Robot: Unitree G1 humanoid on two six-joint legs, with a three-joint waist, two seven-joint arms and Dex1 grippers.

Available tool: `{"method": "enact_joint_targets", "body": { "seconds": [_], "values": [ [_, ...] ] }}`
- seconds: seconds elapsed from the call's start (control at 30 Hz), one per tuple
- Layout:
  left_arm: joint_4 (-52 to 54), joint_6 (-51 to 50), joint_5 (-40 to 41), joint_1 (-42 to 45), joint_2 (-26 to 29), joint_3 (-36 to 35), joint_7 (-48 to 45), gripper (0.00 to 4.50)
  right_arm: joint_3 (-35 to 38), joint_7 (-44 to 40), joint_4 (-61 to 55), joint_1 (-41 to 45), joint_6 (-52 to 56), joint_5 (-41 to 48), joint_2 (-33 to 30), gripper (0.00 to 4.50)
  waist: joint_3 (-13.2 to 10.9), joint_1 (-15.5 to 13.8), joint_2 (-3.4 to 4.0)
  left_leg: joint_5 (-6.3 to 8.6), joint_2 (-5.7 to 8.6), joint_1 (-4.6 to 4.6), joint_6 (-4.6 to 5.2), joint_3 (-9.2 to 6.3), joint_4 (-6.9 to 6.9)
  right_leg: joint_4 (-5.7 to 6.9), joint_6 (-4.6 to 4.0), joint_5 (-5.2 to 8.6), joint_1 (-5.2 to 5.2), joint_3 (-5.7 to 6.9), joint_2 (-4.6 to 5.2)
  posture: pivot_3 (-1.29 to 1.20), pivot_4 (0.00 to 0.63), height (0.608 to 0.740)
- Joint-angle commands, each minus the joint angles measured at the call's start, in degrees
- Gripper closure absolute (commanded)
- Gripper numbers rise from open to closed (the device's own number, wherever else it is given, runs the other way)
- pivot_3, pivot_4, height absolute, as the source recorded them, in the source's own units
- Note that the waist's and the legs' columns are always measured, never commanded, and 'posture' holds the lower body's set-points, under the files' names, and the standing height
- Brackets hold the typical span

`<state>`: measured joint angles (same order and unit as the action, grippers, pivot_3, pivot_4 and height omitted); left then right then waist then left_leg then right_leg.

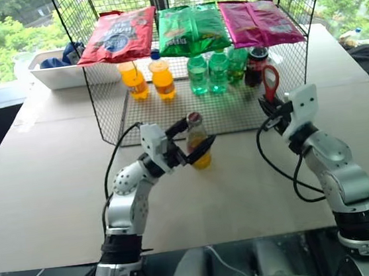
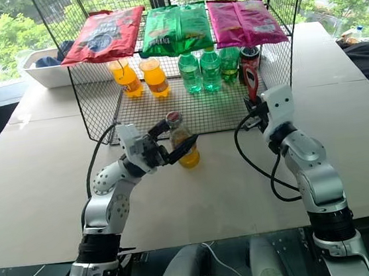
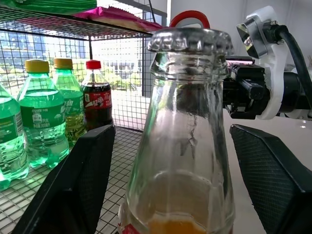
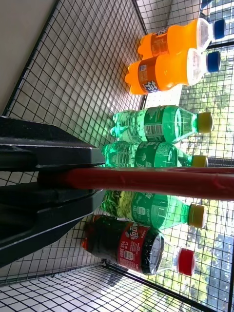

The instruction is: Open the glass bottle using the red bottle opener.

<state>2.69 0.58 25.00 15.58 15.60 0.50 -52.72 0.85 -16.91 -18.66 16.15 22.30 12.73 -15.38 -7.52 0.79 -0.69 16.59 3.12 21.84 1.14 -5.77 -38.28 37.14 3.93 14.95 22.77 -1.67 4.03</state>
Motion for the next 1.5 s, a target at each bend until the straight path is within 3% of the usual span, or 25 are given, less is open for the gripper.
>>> {"method": "enact_joint_targets", "body": {
  "seconds": [0.03, 0.63, 0.77, 1.23, 1.4, 1.5],
  "values": [
    [2.03, 0.24, 2.32, 0.74, -0.35, -1.0, 0.28, 0.57, 0.79, -0.15, -0.81, -0.09, -1.18, 0.11, -0.03, 4.5, 0.0, 0.0, 0.0, 0.0, 0.0, 0.0, 0.0, 0.0, 0.0, 0.0, 0.0, 0.0, 0.0, 0.0, 0.0, 0.0, 0.15, 0.74],
    [3.03, 0.65, 4.0, 0.86, -0.28, -0.28, -0.54, 0.57, 1.39, -0.03, -0.76, -0.87, -1.48, 0.26, -0.14, 4.5, 0.0, 0.0, 0.0, 0.0, 0.0, 0.0, 0.0, 0.0, 0.0, 0.0, 0.0, 0.0, 0.0, 0.0, 0.0, 0.0, 0.15, 0.74],
    [2.85, 1.06, 3.59, 0.64, -0.2, -0.03, -0.67, 1.55, 1.44, -0.04, -0.68, -0.87, -1.56, 0.21, -0.17, 4.5, 0.0, 0.0, 0.0, 0.0, 0.0, 0.0, 0.0, 0.0, 0.0, 0.0, 0.0, 0.0, 0.0, 0.0, 0.0, 0.0, 0.15, 0.74],
    [1.87, 2.66, 1.79, -0.51, -0.52, 0.53, -0.77, 1.55, -1.16, -0.87, -2.01, 0.64, -0.88, -0.96, -0.44, 4.5, 0.0, 0.0, 0.0, 0.0, 0.0, 0.0, 0.0, 0.0, 0.01, -0.02, 0.0, 0.0, -0.01, 0.0, 0.0, 0.0, 0.15, 0.74],
    [1.64, 2.73, 1.31, -0.5, -0.47, 0.53, -0.27, 2.9, -1.56, -0.92, -1.86, 0.51, -1.11, -1.11, -0.25, 4.5, 0.0, -0.12, 0.0, 0.0, 0.0, -0.02, 0.0, -0.02, 0.0, -0.04, 0.0, 0.0, -0.02, 0.02, 0.01, 0.0, 0.15, 0.74],
    [1.34, 3.04, 0.88, -0.68, -0.22, 0.63, -0.14, 2.9, -1.48, -0.95, -1.88, 0.55, -1.1, -1.13, -0.31, 4.5, 0.01, -0.13, 0.01, 0.0, 0.01, -0.05, 0.0, -0.04, 0.0, -0.06, 0.0, 0.0, -0.06, 0.04, 0.01, 0.0, 0.15, 0.74]
  ]
}}
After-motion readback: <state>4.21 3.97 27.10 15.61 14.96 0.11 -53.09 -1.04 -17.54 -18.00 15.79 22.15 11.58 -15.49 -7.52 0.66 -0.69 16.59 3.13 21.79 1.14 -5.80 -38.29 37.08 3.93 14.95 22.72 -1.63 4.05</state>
